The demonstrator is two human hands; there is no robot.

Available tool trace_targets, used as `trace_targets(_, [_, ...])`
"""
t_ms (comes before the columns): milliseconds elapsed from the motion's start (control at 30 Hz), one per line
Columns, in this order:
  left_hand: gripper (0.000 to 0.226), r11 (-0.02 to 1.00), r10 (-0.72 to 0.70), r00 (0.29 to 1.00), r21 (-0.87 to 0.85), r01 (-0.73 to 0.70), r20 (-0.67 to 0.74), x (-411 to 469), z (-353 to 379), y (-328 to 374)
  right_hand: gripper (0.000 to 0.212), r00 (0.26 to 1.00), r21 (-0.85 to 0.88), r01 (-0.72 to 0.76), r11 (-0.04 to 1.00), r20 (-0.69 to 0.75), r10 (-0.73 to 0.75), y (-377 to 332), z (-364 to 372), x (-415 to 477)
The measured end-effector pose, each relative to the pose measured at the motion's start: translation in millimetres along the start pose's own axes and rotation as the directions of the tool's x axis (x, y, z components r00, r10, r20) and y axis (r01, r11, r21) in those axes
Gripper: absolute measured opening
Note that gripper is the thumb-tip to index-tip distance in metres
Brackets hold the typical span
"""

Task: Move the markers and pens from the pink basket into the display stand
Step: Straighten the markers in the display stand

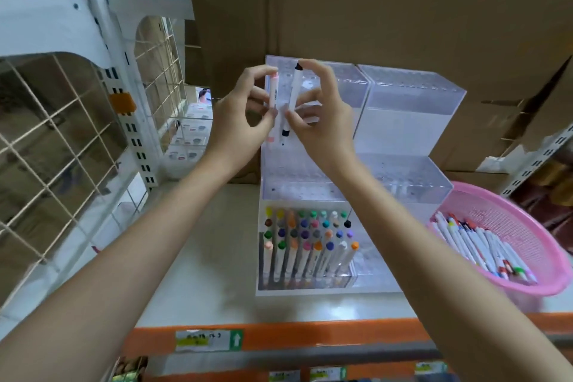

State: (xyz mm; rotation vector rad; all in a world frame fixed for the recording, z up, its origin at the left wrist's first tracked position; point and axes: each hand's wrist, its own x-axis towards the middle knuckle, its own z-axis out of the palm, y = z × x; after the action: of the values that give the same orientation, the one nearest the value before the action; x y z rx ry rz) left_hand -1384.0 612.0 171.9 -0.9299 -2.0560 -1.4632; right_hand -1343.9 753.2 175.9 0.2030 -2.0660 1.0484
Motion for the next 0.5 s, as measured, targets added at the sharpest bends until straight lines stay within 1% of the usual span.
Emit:
trace_targets(167, [0.051,0.999,0.032,0.999,0.008,-0.032,-0.003,-8,1,-10,0.059,1.0,-0.032,0.025,0.999,0.006,-0.025,0,9,-4])
trace_targets(500, [0.052,1.0,0.015,1.0,0.016,-0.015,0.002,-17,6,-20,0.06,0.999,-0.03,0.011,0.999,-0.042,-0.012,10,17,-13])
